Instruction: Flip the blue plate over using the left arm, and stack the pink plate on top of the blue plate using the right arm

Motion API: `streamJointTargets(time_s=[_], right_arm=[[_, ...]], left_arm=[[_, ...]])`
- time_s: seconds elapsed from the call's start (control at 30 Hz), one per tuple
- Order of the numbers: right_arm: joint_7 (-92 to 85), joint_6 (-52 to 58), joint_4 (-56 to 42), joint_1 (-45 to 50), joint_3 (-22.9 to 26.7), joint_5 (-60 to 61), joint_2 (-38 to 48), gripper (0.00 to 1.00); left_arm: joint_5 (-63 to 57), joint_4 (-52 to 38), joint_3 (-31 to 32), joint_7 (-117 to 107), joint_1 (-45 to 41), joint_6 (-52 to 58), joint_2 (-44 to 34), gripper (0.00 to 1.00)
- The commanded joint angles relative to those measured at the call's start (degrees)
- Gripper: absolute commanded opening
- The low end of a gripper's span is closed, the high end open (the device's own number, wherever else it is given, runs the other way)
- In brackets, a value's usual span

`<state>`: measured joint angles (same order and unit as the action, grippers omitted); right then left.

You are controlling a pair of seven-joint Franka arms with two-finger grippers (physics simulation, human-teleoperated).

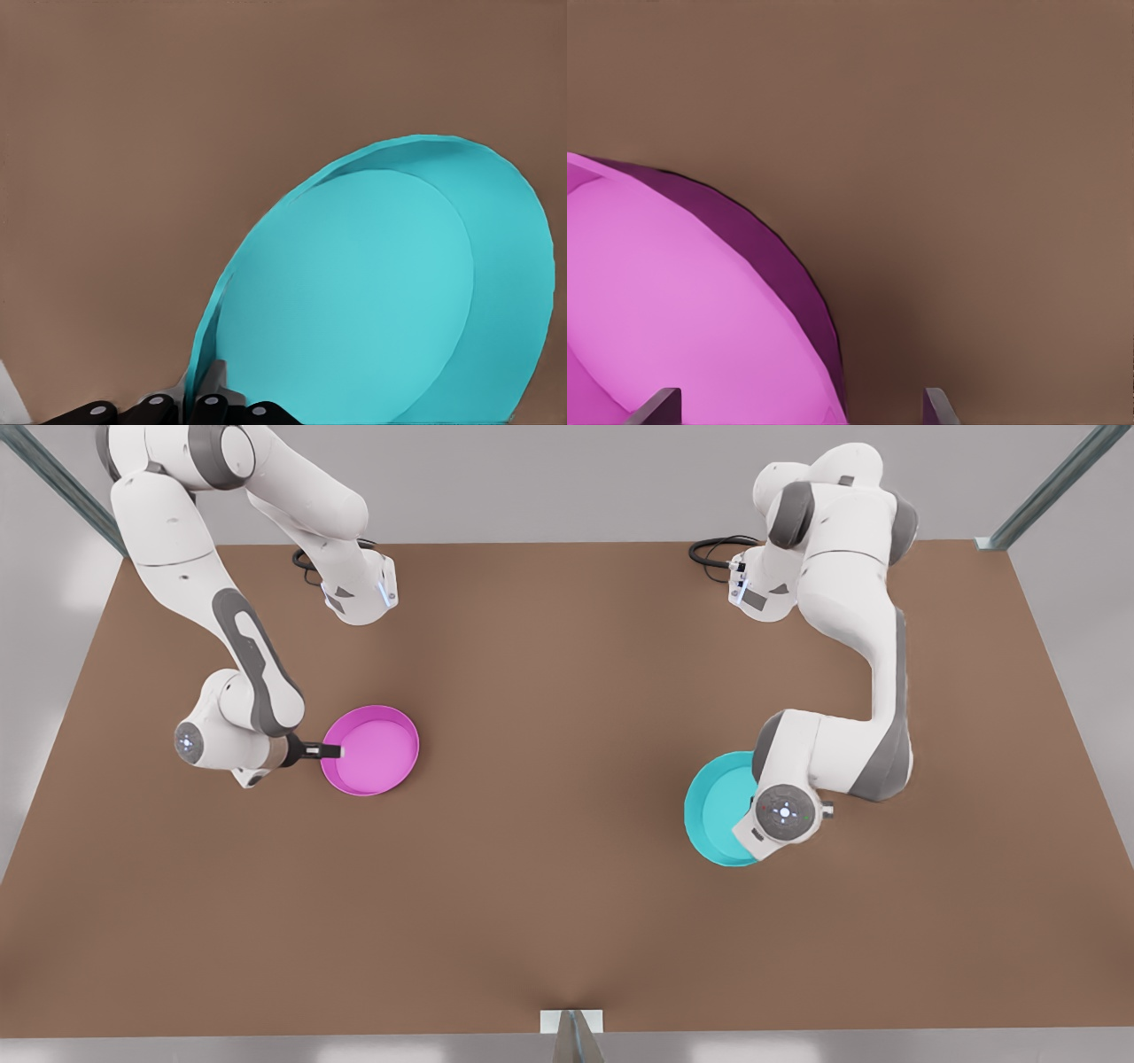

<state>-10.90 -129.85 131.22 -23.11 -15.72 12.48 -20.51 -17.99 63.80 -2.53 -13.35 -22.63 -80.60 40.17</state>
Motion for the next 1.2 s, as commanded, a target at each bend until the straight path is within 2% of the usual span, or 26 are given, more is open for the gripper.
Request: streamJointTargets(time_s=[0.0, 0.2, 0.4, 0.43, 0.47, 0.53, 0.67, 0.83, 0.9, 1.07, 1.17], right_arm=[[0.0, 0.0, 0.0, 0.0, 0.0, 0.0, -0.1, 1.0], [0.0, -1.1, 0.7, 0.1, -0.1, 0.0, -0.6, 1.0], [-0.2, -1.0, 0.6, 0.1, -0.1, 0.0, -0.7, 1.0], [-0.4, -1.0, 0.5, 0.2, -0.1, 0.0, -0.7, 0.99], [-0.4, -1.0, 0.5, 0.3, -0.1, 0.0, -0.7, 0.92], [-0.4, -1.0, 0.5, 0.3, -0.1, 0.0, -0.7, 0.85], [-0.4, -1.0, 0.4, 0.6, -0.1, 0.0, -0.8, 0.81], [-0.4, -1.0, -0.1, 0.9, -0.1, 0.0, -1.7, 0.81], [-0.4, -1.0, -0.1, 0.7, -0.1, 0.0, -1.9, 0.77], [-2.1, -1.0, -0.4, 0.5, -0.1, 0.0, -2.1, 0.58], [-2.5, -1.0, -0.5, 0.3, -0.1, 0.0, -2.3, 0.5]], left_arm=[[-5.5, 0.0, -0.1, -0.7, -1.0, 0.0, 0.0, 0.26], [-23.4, 0.3, 0.1, -14.6, -15.2, -0.1, 0.4, 0.26], [-35.4, 4.8, 0.1, -39.8, -23.4, 1.1, 2.2, 0.26], [-36.6, 5.5, 0.1, -43.9, -25.5, 2.6, 2.6, 0.26], [-36.7, 5.5, 0.1, -47.9, -26.8, 3.2, 3.1, 0.26], [-36.7, 5.6, 0.1, -55.5, -28.7, 4.6, 4.5, 0.26], [-38.5, 5.5, 0.1, -65.9, -32.0, 4.4, 6.9, 0.26], [-42.5, 5.5, 0.1, -50.5, -36.6, 13.4, 11.0, 0.25], [-44.3, 5.5, 0.1, -48.0, -37.7, 15.8, 12.3, 0.25], [-50.2, 5.2, 0.1, -47.8, -39.9, 18.9, 16.5, 0.25], [-53.3, 4.2, 0.2, -47.8, -40.9, 18.4, 17.5, 0.25]])
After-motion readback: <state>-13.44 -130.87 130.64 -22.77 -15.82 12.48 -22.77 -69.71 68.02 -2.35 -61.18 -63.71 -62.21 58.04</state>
